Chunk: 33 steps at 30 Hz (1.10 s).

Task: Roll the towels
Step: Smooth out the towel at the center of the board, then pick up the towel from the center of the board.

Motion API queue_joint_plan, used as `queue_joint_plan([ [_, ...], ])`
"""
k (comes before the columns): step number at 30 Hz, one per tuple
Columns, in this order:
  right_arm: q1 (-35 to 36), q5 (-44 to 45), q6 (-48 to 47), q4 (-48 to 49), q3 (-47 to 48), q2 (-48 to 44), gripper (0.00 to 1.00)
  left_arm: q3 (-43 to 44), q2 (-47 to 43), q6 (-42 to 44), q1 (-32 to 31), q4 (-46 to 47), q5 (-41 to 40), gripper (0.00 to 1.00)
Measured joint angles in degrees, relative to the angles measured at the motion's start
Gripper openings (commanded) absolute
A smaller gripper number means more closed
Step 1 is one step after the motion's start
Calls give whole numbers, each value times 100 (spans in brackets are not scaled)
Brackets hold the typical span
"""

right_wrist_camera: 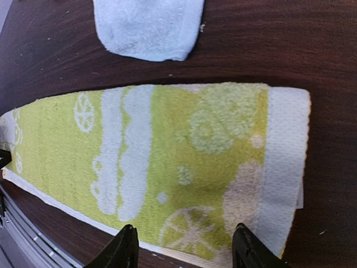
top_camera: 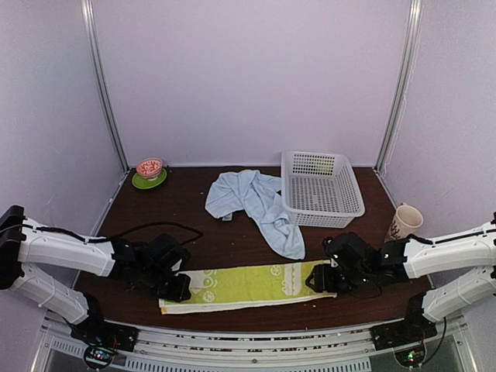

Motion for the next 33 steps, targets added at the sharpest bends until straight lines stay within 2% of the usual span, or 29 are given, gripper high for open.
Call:
queue_joint_plan([
  [7, -120, 129, 90, 26, -203, 188, 57, 2, 4, 195, 289, -13, -20, 0],
  [11, -120, 142, 114, -17, -219, 107, 62, 13, -2, 306, 323, -44, -28, 1],
  [15, -127, 264, 103, -481, -212, -396, 69, 109, -144, 527, 358, -452, -131, 41],
  [16, -131, 304, 103, -590, -188, -538, 69, 160, -229, 590, 369, -643, -151, 48],
  [18, -149, 431, 98, -868, -76, -841, 70, 315, -439, 695, 385, -979, -195, 56],
  [24, -190, 619, 219, -1172, -20, -1215, 67, 999, -925, 866, 385, -1327, -306, 57],
  [33, -221, 361, 911, -800, -820, -1165, 60, 1091, -890, 874, 385, -1187, -649, 53],
])
